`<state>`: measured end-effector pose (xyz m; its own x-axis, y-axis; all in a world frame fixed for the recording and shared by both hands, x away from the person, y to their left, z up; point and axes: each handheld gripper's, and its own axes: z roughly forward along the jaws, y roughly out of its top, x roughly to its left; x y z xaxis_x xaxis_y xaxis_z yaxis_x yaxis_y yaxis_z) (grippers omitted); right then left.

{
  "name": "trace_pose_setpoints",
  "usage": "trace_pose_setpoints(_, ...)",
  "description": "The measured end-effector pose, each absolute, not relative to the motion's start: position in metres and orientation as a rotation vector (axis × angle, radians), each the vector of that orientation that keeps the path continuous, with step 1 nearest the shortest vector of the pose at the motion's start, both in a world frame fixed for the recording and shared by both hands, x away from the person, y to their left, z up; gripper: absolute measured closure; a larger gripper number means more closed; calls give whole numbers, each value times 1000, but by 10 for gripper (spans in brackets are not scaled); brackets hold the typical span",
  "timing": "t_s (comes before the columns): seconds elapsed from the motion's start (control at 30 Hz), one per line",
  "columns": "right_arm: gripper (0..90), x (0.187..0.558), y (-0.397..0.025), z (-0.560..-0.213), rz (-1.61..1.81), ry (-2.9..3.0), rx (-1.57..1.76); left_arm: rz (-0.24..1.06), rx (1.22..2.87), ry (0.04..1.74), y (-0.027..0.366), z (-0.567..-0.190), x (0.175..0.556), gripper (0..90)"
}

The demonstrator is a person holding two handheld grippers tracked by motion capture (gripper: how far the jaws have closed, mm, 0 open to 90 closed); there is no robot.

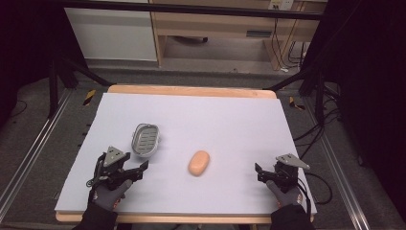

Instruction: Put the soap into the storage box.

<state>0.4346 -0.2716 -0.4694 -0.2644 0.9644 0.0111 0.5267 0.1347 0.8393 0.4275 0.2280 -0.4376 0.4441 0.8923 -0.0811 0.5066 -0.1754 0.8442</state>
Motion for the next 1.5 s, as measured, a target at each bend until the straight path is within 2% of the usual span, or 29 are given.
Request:
trace_pose_setpoints(0.73, 65, 434, -270, -470, 1013, 1868, 1433, 556, 1890, 1108, 202, -422, 433, 211)
trace_pose_setpoints(1.5, 64, 434, -270, -469, 1011, 1861, 1440, 533, 1872, 1045, 165, -404, 445, 210)
